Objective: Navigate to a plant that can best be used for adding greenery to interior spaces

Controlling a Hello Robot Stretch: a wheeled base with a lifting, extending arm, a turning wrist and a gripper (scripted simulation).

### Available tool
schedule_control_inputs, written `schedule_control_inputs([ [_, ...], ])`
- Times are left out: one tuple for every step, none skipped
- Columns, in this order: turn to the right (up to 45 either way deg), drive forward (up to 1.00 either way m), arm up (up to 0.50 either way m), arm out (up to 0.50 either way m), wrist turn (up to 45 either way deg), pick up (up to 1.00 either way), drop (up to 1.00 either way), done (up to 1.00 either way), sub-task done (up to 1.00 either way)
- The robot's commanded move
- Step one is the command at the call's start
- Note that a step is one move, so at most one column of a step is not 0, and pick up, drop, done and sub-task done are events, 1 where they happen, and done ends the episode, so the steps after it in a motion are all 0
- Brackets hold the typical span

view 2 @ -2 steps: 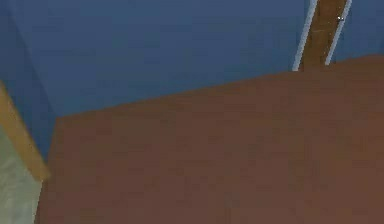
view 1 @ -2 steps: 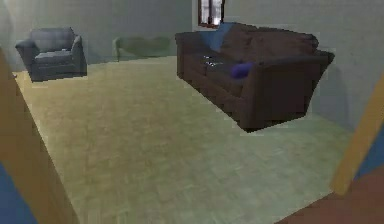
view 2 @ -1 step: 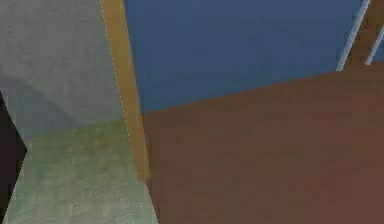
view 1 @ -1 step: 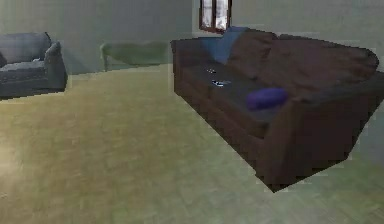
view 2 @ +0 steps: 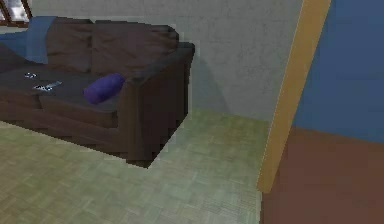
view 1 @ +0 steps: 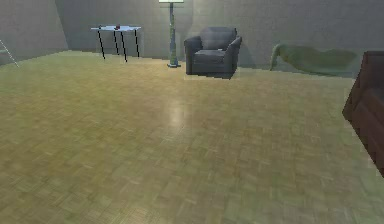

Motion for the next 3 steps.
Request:
schedule_control_inputs([
  [-6.0,0.0,0.0,0.0,0.0,0.0,0.0,0.0,0.0],
  [0.0,0.05,0.0,0.0,0.0,0.0,0.0,0.0,0.0],
  [-24.0,0.0,0.0,0.0,0.0,0.0,0.0,0.0,0.0],
])
